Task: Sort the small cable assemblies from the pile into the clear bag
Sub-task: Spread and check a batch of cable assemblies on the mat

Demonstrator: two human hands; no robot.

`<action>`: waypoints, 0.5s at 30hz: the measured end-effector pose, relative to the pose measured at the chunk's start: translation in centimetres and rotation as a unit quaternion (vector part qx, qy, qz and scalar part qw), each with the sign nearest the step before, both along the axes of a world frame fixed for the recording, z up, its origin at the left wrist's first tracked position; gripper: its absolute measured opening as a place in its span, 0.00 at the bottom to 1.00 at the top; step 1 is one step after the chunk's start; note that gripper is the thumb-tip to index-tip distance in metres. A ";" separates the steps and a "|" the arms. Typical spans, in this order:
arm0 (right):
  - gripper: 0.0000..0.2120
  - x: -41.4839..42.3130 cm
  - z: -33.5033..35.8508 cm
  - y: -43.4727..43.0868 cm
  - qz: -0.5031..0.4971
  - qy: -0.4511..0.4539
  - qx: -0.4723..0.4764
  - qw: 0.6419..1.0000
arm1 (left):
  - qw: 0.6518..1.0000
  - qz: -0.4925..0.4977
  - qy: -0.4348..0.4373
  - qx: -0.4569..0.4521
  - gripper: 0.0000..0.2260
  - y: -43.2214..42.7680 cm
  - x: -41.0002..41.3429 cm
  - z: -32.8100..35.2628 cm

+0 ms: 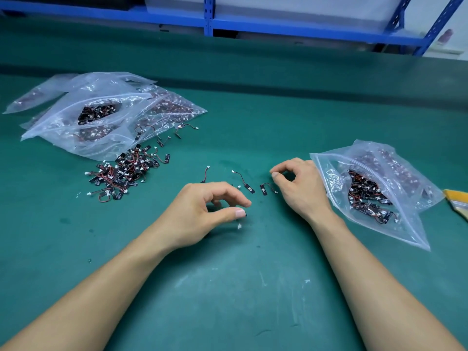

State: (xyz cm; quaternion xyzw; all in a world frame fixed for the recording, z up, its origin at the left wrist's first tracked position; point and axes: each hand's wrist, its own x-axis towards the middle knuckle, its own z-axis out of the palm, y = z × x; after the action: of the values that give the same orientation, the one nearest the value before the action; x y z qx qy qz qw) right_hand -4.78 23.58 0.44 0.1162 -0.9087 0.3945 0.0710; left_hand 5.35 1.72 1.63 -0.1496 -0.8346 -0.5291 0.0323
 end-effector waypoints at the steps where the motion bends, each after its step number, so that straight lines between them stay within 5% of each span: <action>1: 0.07 0.0 0.0 0.0 0.000 0.000 0.000 1.000 | 0.999 0.012 0.008 -0.032 0.06 -0.1 0.0 -0.2; 8: 0.07 0.0 0.0 0.0 0.002 -0.002 0.004 1.000 | 0.968 -0.003 0.093 -0.233 0.13 -1.3 -0.4 0.0; 15: 0.07 0.0 -0.1 0.0 0.001 -0.003 0.002 1.000 | 0.971 -0.066 0.099 -0.208 0.15 -0.9 0.0 0.5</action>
State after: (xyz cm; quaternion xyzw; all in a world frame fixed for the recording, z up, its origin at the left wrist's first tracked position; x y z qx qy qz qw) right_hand -4.80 23.57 0.33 0.1159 -0.9098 0.3927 0.0679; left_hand 5.36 0.85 2.12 -0.2591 -0.9076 -0.3269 0.0482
